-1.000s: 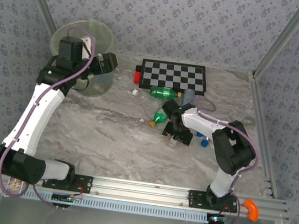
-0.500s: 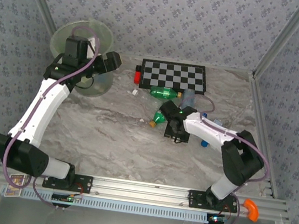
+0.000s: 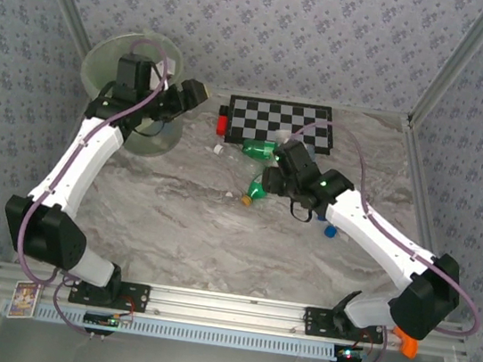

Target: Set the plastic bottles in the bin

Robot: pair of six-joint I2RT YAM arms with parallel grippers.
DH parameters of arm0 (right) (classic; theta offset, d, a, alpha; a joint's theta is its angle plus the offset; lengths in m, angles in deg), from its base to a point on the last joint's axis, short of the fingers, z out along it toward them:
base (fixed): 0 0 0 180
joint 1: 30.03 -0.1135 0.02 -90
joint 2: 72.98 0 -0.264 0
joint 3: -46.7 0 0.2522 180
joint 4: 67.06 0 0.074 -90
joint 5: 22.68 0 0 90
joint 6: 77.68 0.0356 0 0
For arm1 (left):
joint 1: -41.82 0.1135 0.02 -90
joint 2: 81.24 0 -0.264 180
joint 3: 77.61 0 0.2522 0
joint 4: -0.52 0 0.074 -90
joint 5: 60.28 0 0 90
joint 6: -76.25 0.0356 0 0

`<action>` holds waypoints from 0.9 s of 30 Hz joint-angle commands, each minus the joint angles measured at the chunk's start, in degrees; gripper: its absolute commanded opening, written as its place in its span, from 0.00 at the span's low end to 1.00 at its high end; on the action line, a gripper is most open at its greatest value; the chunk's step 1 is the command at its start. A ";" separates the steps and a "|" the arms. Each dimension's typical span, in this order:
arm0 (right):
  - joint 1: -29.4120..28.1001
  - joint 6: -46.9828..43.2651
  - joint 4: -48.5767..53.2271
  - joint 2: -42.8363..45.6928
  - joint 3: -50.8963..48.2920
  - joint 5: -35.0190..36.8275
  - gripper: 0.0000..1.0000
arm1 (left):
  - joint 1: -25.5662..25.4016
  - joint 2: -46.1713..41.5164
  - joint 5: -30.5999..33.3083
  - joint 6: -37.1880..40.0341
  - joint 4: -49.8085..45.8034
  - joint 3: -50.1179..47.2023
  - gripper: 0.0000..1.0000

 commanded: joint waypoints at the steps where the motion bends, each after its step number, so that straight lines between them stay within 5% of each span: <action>1: -0.05 -7.11 -4.27 0.31 3.72 -4.83 0.56 | -1.31 1.31 -8.08 -1.95 4.09 2.04 0.78; 10: -0.47 -8.73 -6.04 -2.17 8.60 -13.32 0.54 | -7.69 2.30 -11.56 1.97 4.99 3.85 0.74; 27: -3.45 -10.76 -5.80 -3.82 11.44 -14.63 0.54 | -13.21 7.05 -13.49 2.57 6.25 6.64 0.62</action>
